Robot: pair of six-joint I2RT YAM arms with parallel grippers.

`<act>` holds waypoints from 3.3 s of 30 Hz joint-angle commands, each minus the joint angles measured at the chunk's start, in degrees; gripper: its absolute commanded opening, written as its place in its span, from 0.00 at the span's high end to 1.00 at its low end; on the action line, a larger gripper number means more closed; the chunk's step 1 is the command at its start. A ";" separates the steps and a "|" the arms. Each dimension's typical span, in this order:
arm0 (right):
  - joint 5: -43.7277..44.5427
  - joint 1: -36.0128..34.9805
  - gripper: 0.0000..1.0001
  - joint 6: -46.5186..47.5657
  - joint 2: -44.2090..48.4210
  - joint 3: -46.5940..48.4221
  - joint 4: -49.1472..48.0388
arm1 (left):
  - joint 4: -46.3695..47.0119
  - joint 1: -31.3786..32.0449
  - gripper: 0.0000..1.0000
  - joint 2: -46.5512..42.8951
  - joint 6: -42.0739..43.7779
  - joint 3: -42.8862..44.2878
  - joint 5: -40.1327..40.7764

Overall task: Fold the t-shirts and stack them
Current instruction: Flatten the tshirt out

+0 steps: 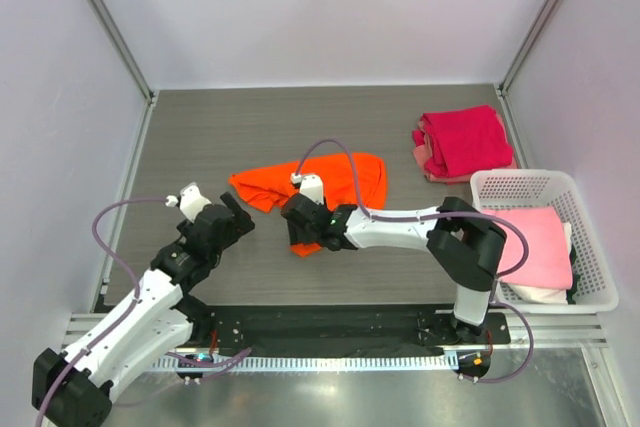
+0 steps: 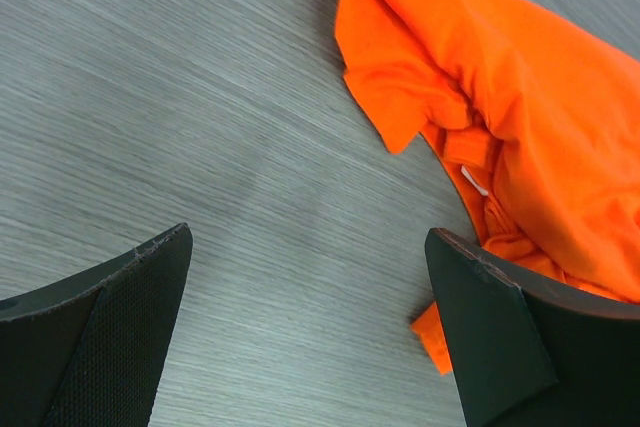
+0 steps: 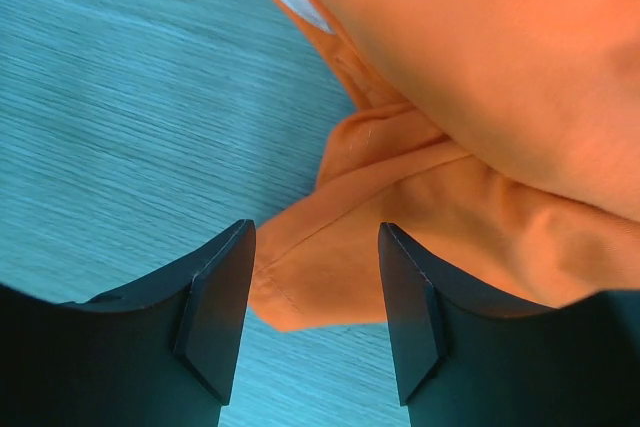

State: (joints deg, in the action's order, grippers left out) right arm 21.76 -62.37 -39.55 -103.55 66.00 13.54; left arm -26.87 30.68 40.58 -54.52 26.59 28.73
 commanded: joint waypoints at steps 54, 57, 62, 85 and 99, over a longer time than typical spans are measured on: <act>-3.47 3.39 0.38 -2.20 20.41 -23.55 -9.57 | 25.20 -11.16 1.00 51.01 -0.32 17.71 -13.88; -4.53 3.39 0.37 -2.46 18.12 -23.54 -12.21 | 24.85 -11.43 1.00 47.94 0.03 16.83 -13.88; -4.89 3.39 0.39 -2.37 15.31 -22.41 -13.19 | 23.01 -11.69 1.00 44.34 1.78 16.83 -14.23; -3.57 35.29 0.99 9.66 38.33 13.14 22.84 | 3.07 -26.28 1.00 30.01 4.85 42.91 -21.53; -9.35 36.44 0.99 14.85 50.72 29.63 32.25 | -24.53 -26.37 1.00 16.73 14.01 78.86 -19.14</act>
State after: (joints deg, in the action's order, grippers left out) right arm 15.90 -26.13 -27.31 -56.86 93.32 44.86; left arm -43.83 4.58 58.59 -42.78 101.49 9.98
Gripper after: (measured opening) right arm 0.042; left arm 0.004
